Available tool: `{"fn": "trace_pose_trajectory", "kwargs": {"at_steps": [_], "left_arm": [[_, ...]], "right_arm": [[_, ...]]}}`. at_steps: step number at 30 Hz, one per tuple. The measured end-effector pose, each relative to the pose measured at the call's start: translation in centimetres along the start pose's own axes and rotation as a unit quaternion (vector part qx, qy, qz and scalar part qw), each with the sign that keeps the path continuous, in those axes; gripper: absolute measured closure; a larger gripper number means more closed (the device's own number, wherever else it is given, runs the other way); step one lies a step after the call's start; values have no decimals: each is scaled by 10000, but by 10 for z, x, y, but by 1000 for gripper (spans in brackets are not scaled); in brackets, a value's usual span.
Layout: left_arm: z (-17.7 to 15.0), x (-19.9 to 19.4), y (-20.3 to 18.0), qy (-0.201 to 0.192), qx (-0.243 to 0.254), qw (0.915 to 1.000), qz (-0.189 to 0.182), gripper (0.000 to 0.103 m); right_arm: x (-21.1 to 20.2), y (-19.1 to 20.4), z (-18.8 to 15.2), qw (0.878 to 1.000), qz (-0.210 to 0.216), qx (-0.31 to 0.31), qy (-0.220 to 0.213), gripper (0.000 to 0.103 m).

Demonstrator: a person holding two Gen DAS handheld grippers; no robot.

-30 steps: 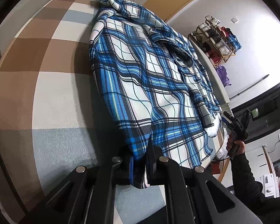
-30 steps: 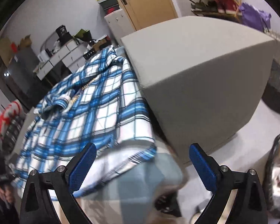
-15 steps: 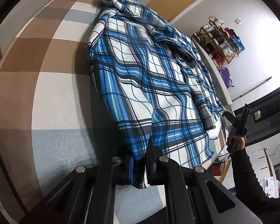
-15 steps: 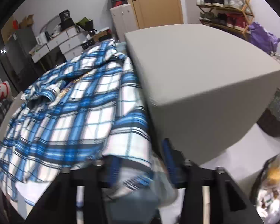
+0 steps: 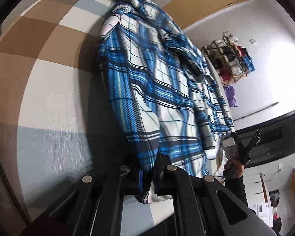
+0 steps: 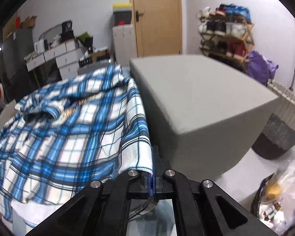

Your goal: Fold large clothes

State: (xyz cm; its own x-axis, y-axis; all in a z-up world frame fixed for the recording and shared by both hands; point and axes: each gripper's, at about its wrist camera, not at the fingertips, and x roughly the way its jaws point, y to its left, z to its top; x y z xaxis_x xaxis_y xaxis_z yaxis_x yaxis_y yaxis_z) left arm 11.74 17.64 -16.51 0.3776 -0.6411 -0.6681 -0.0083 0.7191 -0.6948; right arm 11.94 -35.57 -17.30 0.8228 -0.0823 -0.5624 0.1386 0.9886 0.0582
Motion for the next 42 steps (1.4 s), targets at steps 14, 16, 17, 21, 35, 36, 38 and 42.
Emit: {"fn": "trace_pose_trajectory", "kwargs": {"at_steps": [14,16,17,21,35,36,38,42], "left_arm": [[-38,-38,3,207,148,9994,-222,101],[-45,-52,-4,128,125,9988,-448,101],[-45,-58,-7,104,66,9980,-616,101],[-12,-74,-24,-219,-20,9939,-1083,101],[231,-30,-6,-144,-1057,9937,-355,101],[240,-24,2,-58,-1181,9924,-333,101],[249,-10,12,52,-1383,9901,-223,101],[270,22,39,291,-1832,9826,-9,101]], "right_arm": [[-74,-13,-35,9996,-8,187,-221,103],[-96,-14,-39,9993,46,264,-259,103],[-106,-16,-39,9991,73,318,-267,103],[-130,-22,-21,9981,242,512,-258,103],[0,26,193,9948,354,-427,851,102],[17,29,203,9931,349,-491,1009,102],[66,39,221,9866,222,-679,1470,102],[149,55,230,9678,80,-1099,2264,102]]}}
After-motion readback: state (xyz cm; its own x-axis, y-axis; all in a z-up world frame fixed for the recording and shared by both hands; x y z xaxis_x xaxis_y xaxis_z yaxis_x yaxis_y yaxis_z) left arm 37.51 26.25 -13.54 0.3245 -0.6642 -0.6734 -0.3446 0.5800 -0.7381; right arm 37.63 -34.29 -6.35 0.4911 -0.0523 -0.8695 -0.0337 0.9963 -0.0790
